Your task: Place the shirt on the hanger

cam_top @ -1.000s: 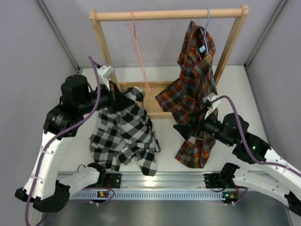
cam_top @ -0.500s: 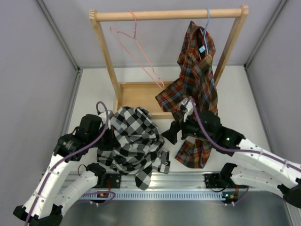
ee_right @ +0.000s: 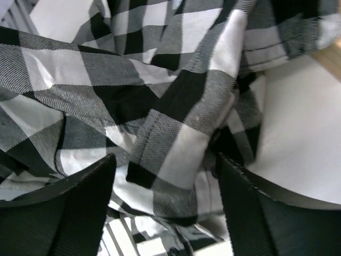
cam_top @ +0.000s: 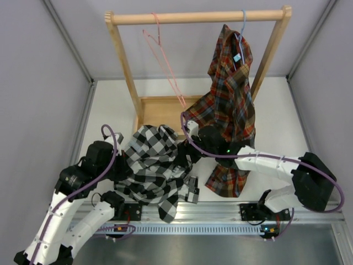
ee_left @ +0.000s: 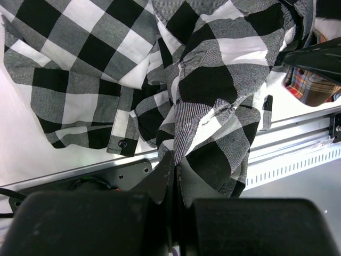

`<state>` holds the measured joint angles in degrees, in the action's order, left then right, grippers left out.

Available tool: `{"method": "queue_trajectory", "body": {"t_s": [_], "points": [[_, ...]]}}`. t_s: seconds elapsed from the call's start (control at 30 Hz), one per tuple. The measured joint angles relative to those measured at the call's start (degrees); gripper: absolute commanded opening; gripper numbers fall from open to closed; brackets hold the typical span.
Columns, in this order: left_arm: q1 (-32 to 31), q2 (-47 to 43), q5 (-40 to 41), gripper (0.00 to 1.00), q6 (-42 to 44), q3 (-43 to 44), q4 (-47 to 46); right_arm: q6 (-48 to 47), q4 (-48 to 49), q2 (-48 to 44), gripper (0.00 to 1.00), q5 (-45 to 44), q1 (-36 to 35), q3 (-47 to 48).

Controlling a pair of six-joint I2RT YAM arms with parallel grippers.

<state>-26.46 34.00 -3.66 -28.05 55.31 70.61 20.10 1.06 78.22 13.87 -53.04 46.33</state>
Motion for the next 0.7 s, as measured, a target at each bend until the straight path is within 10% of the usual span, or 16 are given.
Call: {"method": "queue_trajectory", "body": {"t_s": [0.17, 0.7], "points": [[0.0, -0.6, 1.6, 0.0, -0.8, 0.1, 0.3, 1.9, 4.8, 3.6, 0.02, 4.3, -0.9, 0.4], [-0.2, 15.2, 18.8, 0.0, -0.4, 16.8, -8.7, 10.9, -4.5, -23.5, 0.0, -12.9, -11.8, 11.9]]}}
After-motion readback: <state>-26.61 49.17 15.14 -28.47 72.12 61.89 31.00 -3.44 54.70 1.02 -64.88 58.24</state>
